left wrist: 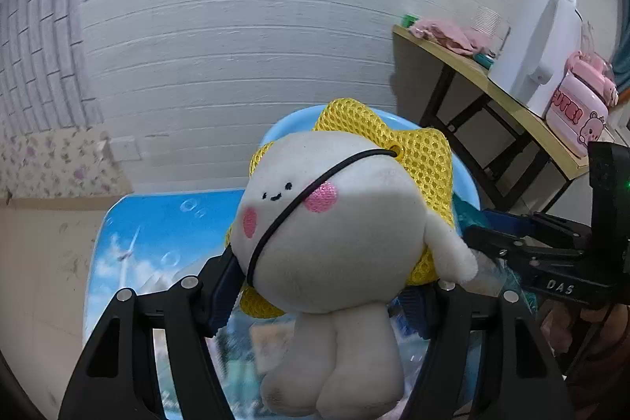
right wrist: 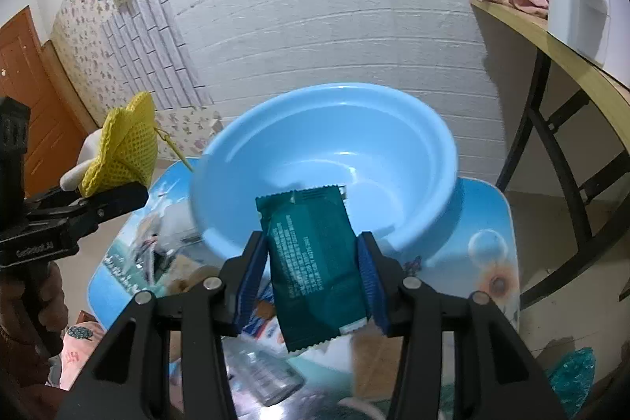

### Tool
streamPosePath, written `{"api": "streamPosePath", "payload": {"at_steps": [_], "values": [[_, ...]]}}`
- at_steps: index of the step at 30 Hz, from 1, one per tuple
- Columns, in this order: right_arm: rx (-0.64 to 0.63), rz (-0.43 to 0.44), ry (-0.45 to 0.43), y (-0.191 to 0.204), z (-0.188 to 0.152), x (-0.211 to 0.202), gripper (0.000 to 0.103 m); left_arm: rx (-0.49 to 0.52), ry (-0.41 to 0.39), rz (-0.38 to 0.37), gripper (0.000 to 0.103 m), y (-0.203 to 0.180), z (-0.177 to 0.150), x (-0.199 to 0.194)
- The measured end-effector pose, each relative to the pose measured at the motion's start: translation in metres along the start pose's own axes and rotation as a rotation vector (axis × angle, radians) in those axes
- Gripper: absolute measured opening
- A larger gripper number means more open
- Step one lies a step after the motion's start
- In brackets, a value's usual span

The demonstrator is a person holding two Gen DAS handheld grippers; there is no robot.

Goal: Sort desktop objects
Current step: 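Lift the plush toy and green packet and carry both toward the blue basin, then open both grippers to drop the plush toy and packet into the basin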

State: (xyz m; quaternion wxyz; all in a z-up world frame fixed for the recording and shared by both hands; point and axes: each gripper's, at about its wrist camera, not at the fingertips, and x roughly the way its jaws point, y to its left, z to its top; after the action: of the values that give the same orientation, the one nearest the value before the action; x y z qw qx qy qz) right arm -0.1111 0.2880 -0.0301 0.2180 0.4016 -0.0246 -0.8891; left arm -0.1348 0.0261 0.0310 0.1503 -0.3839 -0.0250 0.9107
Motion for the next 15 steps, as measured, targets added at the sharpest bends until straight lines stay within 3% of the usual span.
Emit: {"api": "streamPosePath", "payload": {"at_steps": [10, 12, 15], "values": [[-0.009, -0.01, 0.036, -0.016, 0.016, 0.015, 0.046, 0.044, 0.056, -0.053, 0.072, -0.033, 0.021, 0.052], [-0.002, -0.009, 0.038, -0.016, 0.017, 0.015, 0.046, 0.048, 0.069, -0.069, 0.082, -0.036, 0.019, 0.056], [-0.004, -0.019, 0.039, -0.013, 0.02, 0.017, 0.046, 0.075, 0.069, -0.087, 0.087, -0.038, 0.016, 0.057]]}}
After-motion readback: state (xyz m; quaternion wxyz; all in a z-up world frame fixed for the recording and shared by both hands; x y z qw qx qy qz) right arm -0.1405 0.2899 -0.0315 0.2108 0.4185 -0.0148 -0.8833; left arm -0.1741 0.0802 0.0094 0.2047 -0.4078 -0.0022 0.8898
